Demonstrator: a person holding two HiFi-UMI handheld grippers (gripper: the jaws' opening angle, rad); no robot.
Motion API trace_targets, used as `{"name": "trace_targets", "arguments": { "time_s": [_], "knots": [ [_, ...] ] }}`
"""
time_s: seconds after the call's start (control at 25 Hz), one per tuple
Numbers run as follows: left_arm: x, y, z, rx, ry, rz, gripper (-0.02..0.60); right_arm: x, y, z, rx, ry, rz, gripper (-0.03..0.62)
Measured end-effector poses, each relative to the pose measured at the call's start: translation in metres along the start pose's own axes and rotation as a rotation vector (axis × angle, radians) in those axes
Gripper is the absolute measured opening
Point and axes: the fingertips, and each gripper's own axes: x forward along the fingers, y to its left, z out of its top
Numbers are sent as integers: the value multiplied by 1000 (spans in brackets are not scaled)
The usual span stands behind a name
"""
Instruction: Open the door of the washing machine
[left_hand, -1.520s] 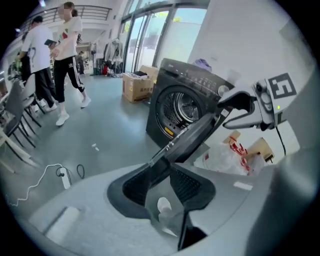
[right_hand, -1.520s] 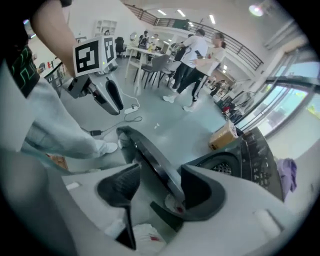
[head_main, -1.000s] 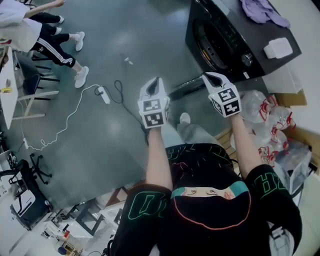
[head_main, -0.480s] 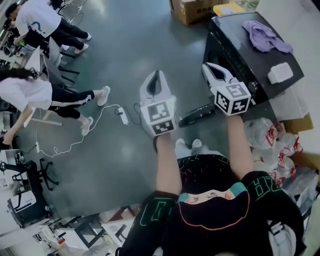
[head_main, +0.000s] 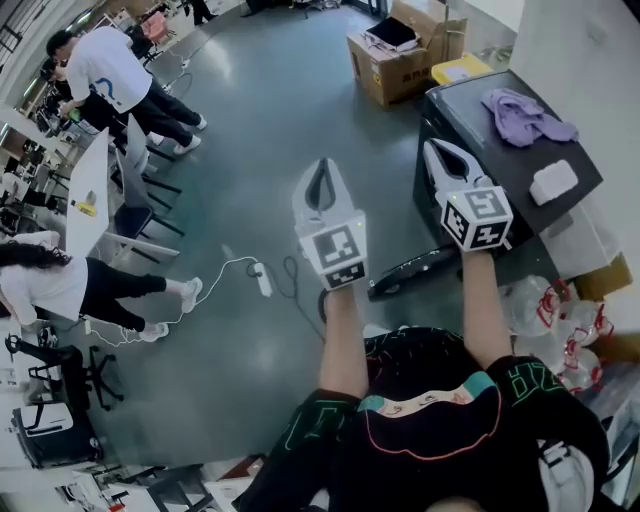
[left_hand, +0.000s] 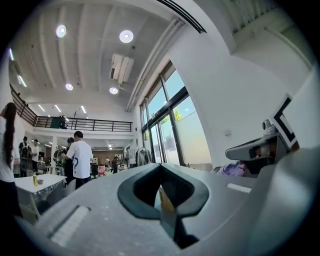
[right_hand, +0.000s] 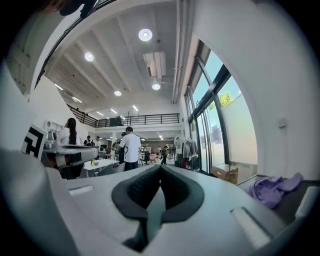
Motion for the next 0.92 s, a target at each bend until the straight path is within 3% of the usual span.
{"name": "trace_targets", "arguments": {
  "time_s": [0.28,0.92],
  "knots": [
    [16,-14,8,-11,-37,-21,9,-6,-20,17,-116,-51,-50,3],
    [32,-35,9,-3,-51,-52,9,-14,-46,25,-130,-91,-74,3]
  ]
}}
